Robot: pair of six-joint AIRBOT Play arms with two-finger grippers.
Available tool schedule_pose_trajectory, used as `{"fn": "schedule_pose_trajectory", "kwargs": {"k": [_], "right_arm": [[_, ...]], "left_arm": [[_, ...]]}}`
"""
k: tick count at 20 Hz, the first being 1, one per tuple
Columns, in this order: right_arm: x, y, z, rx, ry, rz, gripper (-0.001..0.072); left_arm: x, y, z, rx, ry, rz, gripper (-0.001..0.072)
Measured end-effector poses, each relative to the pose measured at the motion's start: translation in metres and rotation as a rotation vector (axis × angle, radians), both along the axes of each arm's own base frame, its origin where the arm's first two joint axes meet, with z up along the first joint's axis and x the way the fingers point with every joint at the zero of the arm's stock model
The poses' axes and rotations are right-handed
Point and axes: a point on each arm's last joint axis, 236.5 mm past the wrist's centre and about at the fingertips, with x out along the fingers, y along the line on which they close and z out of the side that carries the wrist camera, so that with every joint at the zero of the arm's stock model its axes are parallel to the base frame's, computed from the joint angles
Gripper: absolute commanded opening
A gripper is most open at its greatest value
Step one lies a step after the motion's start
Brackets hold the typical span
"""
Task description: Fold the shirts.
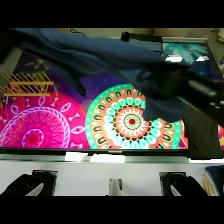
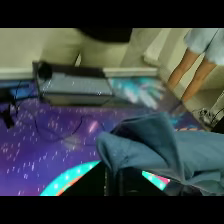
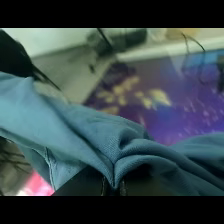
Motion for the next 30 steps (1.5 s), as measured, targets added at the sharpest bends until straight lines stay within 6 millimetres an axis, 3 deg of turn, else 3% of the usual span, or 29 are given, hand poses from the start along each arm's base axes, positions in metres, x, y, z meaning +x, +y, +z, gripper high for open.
{"fn": "schedule_pose_trajectory", "kwargs": {"k": [2,4,6,10,11,12,13,15,17,18,21,23,25,28,30], "right_arm": [[-0.016,-0.001,0.004,0.014,0.035,0.017,0.0027],[-0.021,0.002,-0.023,-0.05,0.142,0.043,0.0027],[-0.018,0.004,-0.075,-0.162,0.3,0.061,0.0028],[0.002,0.005,-0.202,-0.334,0.629,0.07,0.0035],[0.007,0.008,-0.233,-0.342,0.705,0.073,0.0153],[0.011,0.014,-0.262,-0.33,0.782,0.081,0.0384],[0.012,0.022,-0.291,-0.309,0.864,0.097,0.0537],[0.01,0.046,-0.322,-0.238,0.963,0.161,0.0544],[0.007,0.06,-0.335,-0.191,1.007,0.216,0.0583],[0.005,0.062,-0.336,-0.188,1.016,0.236,0.0708],[-0.015,0.039,-0.339,-0.295,1.056,0.309,0.07],[-0.036,0.01,-0.351,-0.389,1.136,0.332,0.0699],[-0.059,-0.003,-0.369,-0.429,1.222,0.344,0.0704],[-0.09,0.005,-0.402,-0.389,1.33,0.339,0.0706],[-0.1,0.016,-0.422,-0.348,1.363,0.319,0.0706]], "left_arm": [[-0.015,0.0,0.006,0.01,-0.011,-0.018,0.0038],[-0.014,-0.004,-0.023,0.055,0.063,-0.031,0.0038],[-0.006,-0.007,-0.07,0.113,0.172,-0.036,0.0038],[0.01,-0.005,-0.193,0.235,0.423,-0.013,0.0039],[0.011,-0.004,-0.224,0.245,0.488,0.0,0.0038],[0.013,-0.001,-0.248,0.248,0.537,0.02,0.0039],[0.013,0.001,-0.272,0.249,0.584,0.04,0.0039],[0.009,0.003,-0.301,0.239,0.65,0.057,0.0039],[0.007,0.005,-0.315,0.243,0.67,0.064,0.0038],[0.007,0.006,-0.317,0.245,0.671,0.069,0.0039],[0.009,0.012,-0.321,0.246,0.672,0.083,0.0038],[0.012,0.017,-0.322,0.247,0.671,0.1,0.0039],[0.013,0.019,-0.323,0.246,0.67,0.105,0.0039],[0.013,0.02,-0.322,0.236,0.674,0.106,0.0039],[0.012,0.017,-0.321,0.222,0.679,0.099,0.0039]]}}
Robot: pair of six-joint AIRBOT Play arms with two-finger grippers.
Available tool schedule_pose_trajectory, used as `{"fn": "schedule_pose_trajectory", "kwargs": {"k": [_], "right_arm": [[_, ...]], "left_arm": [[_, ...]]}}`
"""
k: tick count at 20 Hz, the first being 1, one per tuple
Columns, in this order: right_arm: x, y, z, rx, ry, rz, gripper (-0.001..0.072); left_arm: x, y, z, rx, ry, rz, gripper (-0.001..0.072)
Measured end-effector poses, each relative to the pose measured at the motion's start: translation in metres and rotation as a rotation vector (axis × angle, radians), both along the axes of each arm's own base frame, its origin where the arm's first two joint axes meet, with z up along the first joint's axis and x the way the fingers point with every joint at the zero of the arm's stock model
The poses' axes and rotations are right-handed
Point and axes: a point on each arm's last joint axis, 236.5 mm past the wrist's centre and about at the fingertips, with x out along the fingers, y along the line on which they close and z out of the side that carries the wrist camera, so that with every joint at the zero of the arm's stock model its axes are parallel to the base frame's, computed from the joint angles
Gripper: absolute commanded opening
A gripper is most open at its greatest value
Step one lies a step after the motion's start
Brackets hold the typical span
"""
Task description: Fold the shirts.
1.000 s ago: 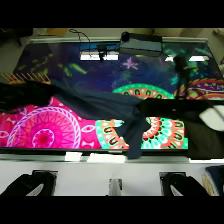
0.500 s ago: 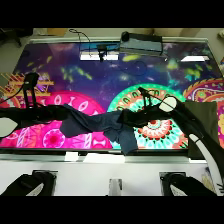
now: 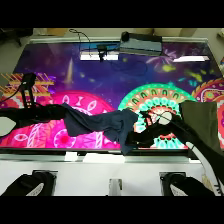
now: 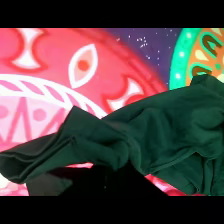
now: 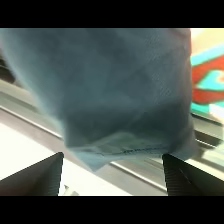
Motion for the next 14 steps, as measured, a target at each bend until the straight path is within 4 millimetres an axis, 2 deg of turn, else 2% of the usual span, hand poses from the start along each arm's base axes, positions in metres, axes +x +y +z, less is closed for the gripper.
{"fn": "schedule_pose_trajectory", "kwargs": {"k": [3,4,5,6,9,10,12,14], "right_arm": [[-0.002,0.023,-0.018,0.027,0.002,-0.056,0.0696],[0.001,0.03,-0.023,0.035,-0.008,-0.078,0.0621],[0.005,0.036,-0.025,0.045,-0.019,-0.101,0.0403],[0.01,0.04,-0.028,0.047,-0.036,-0.124,0.0027],[0.03,0.048,-0.027,0.061,-0.077,-0.204,0.0023],[0.036,0.053,-0.019,0.076,-0.097,-0.203,0.0023],[0.059,0.059,0.014,0.117,-0.199,-0.167,0.0024],[0.093,0.051,0.073,0.156,-0.37,-0.142,0.0024]], "left_arm": [[-0.001,-0.004,0.001,-0.025,0.007,-0.002,0.0039],[-0.002,-0.006,0.002,-0.036,0.011,-0.003,0.0039],[-0.003,-0.008,0.002,-0.044,0.014,-0.004,0.0039],[-0.003,-0.009,0.003,-0.052,0.016,-0.005,0.0039],[-0.004,-0.012,0.005,-0.068,0.02,-0.007,0.0039],[-0.004,-0.012,0.006,-0.069,0.017,-0.007,0.0039],[0.004,-0.005,0.02,-0.066,-0.02,0.013,0.0039],[0.016,0.011,0.054,-0.075,-0.096,0.061,0.0039]]}}
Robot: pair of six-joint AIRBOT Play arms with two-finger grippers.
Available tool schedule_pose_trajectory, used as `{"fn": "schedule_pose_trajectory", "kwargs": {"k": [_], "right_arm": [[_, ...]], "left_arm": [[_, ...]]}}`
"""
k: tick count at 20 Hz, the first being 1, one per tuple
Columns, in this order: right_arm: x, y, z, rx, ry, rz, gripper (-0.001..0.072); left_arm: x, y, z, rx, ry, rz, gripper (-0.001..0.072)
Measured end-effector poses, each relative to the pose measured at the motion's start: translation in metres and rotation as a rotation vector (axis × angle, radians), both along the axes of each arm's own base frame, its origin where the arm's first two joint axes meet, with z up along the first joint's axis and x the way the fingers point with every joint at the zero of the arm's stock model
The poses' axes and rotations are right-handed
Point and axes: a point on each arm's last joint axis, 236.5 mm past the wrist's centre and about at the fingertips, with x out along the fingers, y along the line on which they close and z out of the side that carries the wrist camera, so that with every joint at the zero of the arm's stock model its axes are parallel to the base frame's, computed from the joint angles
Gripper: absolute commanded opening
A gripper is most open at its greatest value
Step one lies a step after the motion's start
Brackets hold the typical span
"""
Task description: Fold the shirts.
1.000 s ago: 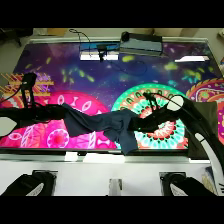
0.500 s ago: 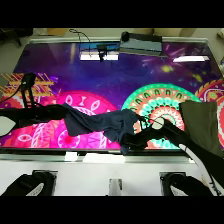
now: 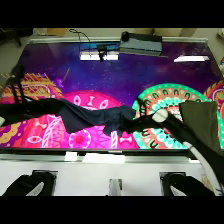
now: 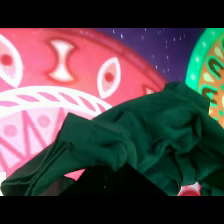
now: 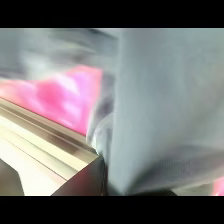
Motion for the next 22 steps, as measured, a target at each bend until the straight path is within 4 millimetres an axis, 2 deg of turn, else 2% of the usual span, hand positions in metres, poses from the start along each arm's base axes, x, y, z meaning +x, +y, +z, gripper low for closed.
{"fn": "schedule_pose_trajectory", "kwargs": {"k": [1,2,4,6,7,8,9,11,14,15,17,19,21,22], "right_arm": [[0.021,-0.013,0.041,-0.003,-0.123,-0.014,0.0025],[0.042,-0.036,0.089,-0.023,-0.26,-0.054,0.0025],[0.066,-0.096,0.185,-0.102,-0.529,-0.184,0.0025],[0.059,-0.156,0.268,-0.199,-0.751,-0.325,0.0026],[0.045,-0.182,0.301,-0.248,-0.837,-0.39,0.0026],[0.028,-0.2,0.325,-0.283,-0.897,-0.439,0.0026],[0.011,-0.211,0.34,-0.312,-0.933,-0.472,0.0026],[-0.015,-0.224,0.353,-0.356,-0.955,-0.508,0.0026],[-0.038,-0.234,0.36,-0.4,-0.969,-0.538,0.0026],[-0.04,-0.237,0.357,-0.413,-0.955,-0.541,0.0026],[-0.036,-0.24,0.339,-0.44,-0.879,-0.524,0.0026],[-0.023,-0.243,0.295,-0.47,-0.717,-0.48,0.0028],[-0.007,-0.243,0.241,-0.486,-0.544,-0.433,0.0028],[0.002,-0.242,0.207,-0.482,-0.448,-0.406,0.0028]], "left_arm": [[0.006,0.011,0.025,-0.008,-0.053,0.032,0.0039],[0.011,0.024,0.058,-0.02,-0.126,0.072,0.0039],[0.011,0.053,0.133,-0.041,-0.295,0.155,0.0039],[-0.004,0.081,0.203,-0.04,-0.462,0.228,0.0039],[-0.015,0.091,0.228,-0.033,-0.524,0.257,0.0039],[-0.027,0.1,0.245,-0.022,-0.564,0.28,0.0039],[-0.039,0.105,0.254,-0.01,-0.581,0.294,0.0039],[-0.057,0.108,0.253,0.02,-0.558,0.302,0.0039],[-0.072,0.109,0.235,0.061,-0.48,0.291,0.0039],[-0.075,0.109,0.225,0.075,-0.446,0.284,0.0039],[-0.072,0.11,0.199,0.092,-0.369,0.275,0.0039],[-0.064,0.111,0.16,0.102,-0.263,0.264,0.0039],[-0.055,0.112,0.104,0.105,-0.125,0.255,0.0039],[-0.05,0.111,0.071,0.099,-0.049,0.25,0.0039]]}}
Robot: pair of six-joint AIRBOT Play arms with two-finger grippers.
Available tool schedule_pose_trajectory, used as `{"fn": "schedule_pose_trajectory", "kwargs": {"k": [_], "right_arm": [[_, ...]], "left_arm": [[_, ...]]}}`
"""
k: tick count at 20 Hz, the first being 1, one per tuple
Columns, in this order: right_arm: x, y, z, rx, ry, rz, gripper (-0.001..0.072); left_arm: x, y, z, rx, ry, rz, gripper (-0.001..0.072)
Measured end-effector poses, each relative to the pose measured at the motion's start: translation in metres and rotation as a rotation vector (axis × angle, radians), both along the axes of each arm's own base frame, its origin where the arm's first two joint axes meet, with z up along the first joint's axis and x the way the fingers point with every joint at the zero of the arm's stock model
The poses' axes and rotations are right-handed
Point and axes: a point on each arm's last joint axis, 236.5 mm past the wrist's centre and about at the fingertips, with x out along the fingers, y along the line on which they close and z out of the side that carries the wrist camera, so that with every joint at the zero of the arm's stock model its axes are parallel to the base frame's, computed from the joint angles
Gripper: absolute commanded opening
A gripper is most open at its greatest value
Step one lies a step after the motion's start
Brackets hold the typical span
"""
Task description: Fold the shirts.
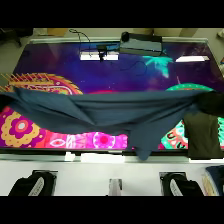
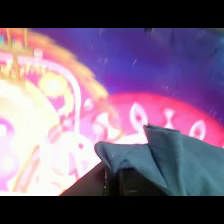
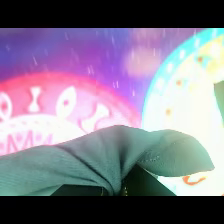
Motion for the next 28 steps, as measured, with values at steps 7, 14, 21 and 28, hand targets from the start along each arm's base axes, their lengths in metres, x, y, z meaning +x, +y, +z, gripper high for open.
{"fn": "schedule_pose_trajectory", "kwargs": {"k": [7,14,21,28], "right_arm": [[0.054,0.053,-0.196,0.383,0.409,-0.042,0.0031],[0.085,0.074,-0.205,0.546,0.4,-0.06,0.0441],[0.1,0.019,-0.151,0.199,0.281,0.004,0.0515],[0.009,0.042,-0.231,0.256,0.635,0.074,0.0524]], "left_arm": [[0.005,-0.033,-0.187,-0.26,0.31,0.024,0.004],[0.026,-0.04,-0.202,-0.39,0.249,0.096,0.0041],[0.049,-0.031,-0.172,-0.375,0.131,0.105,0.004],[0.05,-0.03,-0.185,-0.361,0.179,0.103,0.0041]]}}
